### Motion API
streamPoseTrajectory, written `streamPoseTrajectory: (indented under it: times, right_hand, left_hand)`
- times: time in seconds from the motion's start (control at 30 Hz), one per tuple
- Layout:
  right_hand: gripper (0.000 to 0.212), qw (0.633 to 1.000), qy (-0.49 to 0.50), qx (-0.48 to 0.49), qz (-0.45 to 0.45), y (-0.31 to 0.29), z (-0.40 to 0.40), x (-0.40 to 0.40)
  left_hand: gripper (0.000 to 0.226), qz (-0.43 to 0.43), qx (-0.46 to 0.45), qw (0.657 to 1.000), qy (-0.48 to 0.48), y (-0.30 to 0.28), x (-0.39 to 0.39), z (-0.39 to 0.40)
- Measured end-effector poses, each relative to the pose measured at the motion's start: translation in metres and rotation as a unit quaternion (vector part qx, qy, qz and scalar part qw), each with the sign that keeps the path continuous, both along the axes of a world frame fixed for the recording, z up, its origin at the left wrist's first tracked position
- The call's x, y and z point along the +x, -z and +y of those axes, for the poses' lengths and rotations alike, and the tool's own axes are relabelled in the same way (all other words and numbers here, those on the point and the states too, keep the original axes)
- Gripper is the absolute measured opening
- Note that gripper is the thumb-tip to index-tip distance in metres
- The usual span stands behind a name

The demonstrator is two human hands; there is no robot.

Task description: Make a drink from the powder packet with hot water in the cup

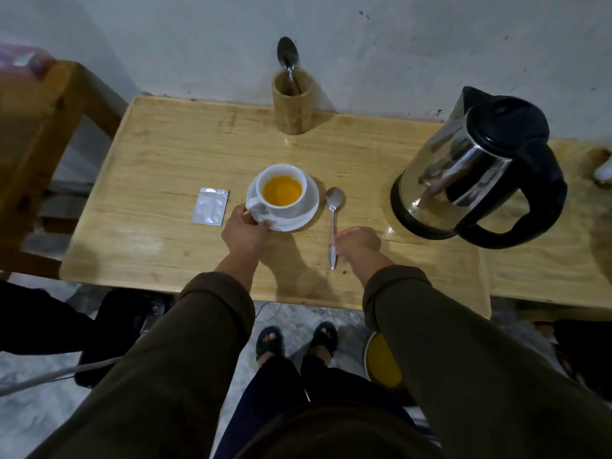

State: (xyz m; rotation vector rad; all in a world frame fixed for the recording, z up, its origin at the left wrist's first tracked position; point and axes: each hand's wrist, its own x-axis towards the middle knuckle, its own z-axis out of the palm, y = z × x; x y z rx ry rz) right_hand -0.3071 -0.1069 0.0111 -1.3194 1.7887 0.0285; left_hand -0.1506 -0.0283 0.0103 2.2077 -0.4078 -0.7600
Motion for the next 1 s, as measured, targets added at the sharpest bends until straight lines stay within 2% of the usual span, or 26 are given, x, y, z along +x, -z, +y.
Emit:
streamPoseTrajectory:
  times: [0.1,0.23,0.63,0.87,1.0]
  right_hand:
    - [0.025,0.999,-0.022,-0.018,0.021,0.0024,-0.0015,0.0036]
    - [0.022,0.995,-0.07,-0.024,0.06,-0.0009,-0.0029,0.0049]
    - [0.033,0.988,-0.12,-0.038,0.089,0.0068,-0.0055,0.0035]
    - [0.029,0.998,-0.049,0.0,0.033,0.0058,-0.0073,0.0015]
    - [0.033,0.998,-0.046,-0.017,0.047,0.0,-0.0039,-0.001]
  left_hand:
    - [0.047,0.005,0.005,1.0,-0.005,-0.0004,-0.0008,-0.0009]
    - [0.047,0.006,0.005,1.0,-0.006,-0.002,-0.0011,-0.0012]
    - [0.048,0.017,0.009,1.0,-0.005,-0.0039,-0.0016,0.0]
    - [0.046,0.02,0.008,1.0,0.003,-0.0011,-0.0009,0.0003]
    - [0.048,0.023,-0.004,0.999,0.021,-0.0045,0.0017,0.0047]
